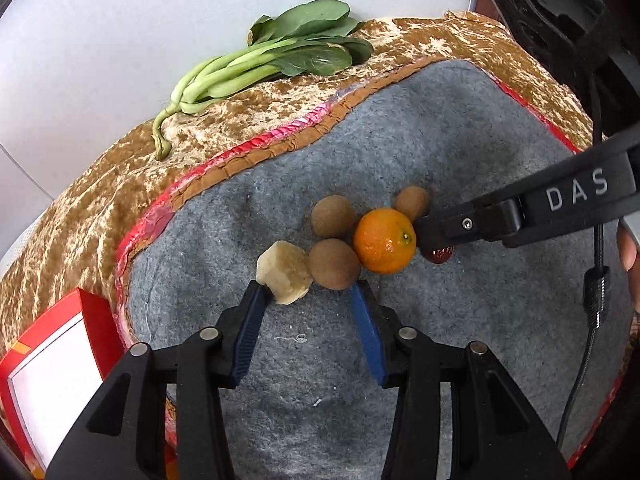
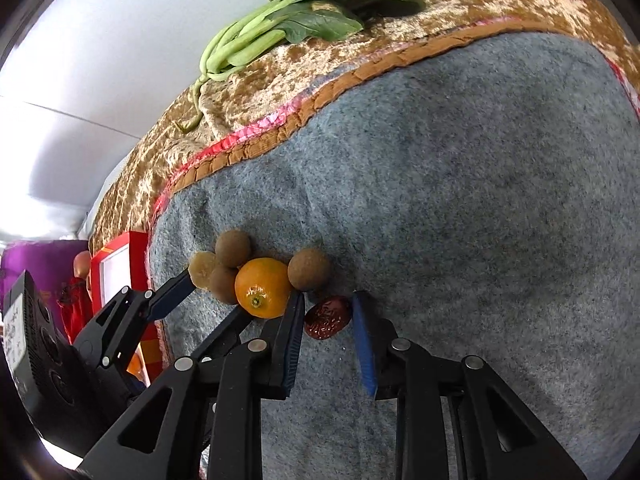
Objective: Organize fruits
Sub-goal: 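Grasp a pale piece with the left tool while the right tool grasps a red date, then lift the pale piece toward the tray with the left tool while the right tool holds the date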
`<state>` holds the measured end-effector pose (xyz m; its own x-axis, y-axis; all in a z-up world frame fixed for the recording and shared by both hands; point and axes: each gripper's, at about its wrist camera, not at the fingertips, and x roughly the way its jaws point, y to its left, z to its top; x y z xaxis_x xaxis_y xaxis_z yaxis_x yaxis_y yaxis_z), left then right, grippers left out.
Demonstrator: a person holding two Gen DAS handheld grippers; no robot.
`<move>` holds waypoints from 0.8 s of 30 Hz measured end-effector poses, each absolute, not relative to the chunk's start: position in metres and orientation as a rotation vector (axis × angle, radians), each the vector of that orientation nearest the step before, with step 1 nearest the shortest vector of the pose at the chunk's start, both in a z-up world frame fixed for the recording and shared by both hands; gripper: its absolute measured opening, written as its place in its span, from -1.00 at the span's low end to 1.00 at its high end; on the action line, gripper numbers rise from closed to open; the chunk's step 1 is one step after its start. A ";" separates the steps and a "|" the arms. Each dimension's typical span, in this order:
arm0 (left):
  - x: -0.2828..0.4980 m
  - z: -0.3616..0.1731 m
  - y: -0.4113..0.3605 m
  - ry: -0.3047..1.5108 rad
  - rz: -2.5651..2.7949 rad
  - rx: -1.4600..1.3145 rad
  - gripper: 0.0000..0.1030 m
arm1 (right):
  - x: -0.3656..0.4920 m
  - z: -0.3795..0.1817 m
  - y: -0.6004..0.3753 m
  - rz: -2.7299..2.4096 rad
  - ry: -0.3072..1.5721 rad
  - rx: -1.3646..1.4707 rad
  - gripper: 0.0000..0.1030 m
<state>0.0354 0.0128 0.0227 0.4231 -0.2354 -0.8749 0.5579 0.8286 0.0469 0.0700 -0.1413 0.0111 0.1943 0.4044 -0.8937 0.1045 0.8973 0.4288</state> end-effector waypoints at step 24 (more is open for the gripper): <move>0.040 0.026 0.016 0.999 -0.444 0.348 -0.30 | 0.042 0.020 -0.170 0.287 1.372 0.518 -0.54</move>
